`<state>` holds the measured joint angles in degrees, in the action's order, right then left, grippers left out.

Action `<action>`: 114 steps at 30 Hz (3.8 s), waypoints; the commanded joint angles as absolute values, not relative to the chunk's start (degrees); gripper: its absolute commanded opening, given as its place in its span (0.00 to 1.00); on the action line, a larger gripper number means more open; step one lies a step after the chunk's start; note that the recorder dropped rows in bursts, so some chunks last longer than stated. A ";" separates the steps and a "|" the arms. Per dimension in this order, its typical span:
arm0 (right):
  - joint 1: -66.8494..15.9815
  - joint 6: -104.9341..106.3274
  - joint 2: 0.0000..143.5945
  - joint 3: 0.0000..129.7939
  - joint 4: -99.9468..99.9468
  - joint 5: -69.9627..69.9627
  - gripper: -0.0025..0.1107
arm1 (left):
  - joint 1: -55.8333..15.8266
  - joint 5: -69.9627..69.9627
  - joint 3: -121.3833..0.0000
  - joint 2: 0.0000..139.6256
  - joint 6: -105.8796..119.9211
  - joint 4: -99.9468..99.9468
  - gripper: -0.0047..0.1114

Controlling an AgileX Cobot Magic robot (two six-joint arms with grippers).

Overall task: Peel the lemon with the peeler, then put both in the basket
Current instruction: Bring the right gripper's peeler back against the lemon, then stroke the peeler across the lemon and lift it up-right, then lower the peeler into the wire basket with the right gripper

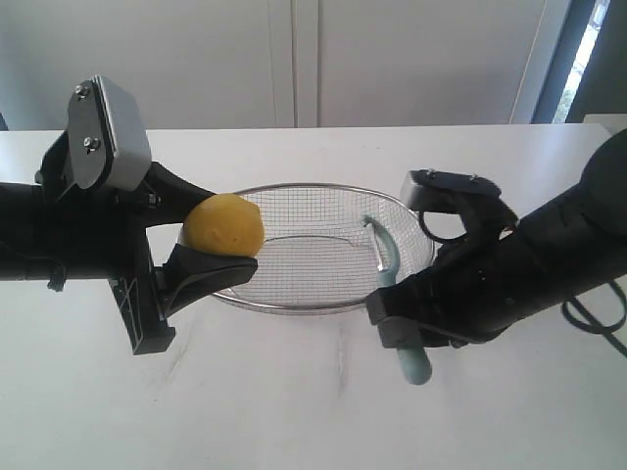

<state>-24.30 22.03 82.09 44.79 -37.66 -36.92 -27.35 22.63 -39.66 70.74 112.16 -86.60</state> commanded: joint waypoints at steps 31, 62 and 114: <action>-26.87 60.61 92.88 44.75 -83.84 -59.12 0.02 | -27.60 23.54 -40.03 70.62 121.27 -88.05 0.04; -26.21 56.37 83.05 44.75 -76.96 -49.43 0.02 | -27.60 21.64 -40.03 70.62 121.27 -87.76 0.04; -22.66 19.81 84.38 66.02 -12.60 -37.06 0.02 | -27.60 27.80 -48.93 58.84 37.27 -27.74 0.04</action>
